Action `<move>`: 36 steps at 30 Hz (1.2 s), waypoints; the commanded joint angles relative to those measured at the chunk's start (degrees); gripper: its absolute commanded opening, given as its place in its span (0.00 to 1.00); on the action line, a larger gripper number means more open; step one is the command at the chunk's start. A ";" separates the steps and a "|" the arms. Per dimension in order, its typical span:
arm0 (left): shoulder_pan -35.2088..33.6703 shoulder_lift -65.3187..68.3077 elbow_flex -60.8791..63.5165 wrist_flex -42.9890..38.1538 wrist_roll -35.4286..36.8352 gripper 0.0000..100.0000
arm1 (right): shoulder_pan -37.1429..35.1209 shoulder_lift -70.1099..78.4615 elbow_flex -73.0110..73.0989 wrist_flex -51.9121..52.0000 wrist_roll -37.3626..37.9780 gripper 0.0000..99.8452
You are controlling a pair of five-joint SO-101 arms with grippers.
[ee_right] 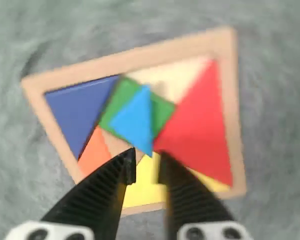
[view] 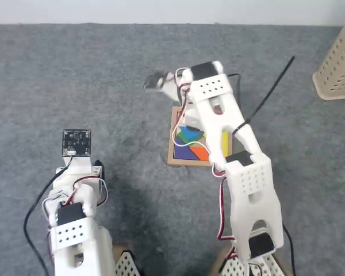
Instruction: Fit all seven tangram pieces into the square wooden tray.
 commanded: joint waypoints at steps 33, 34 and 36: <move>-0.26 -1.14 -0.22 -1.49 -0.35 0.17 | -0.13 -36.79 61.54 -43.12 -19.69 0.01; -0.26 -1.14 -0.22 -1.49 -0.35 0.17 | 0.48 -35.74 60.57 -43.12 -19.69 0.01; -0.26 -1.14 -0.22 -1.49 -0.35 0.17 | 1.71 -33.54 58.20 -43.03 -19.69 0.01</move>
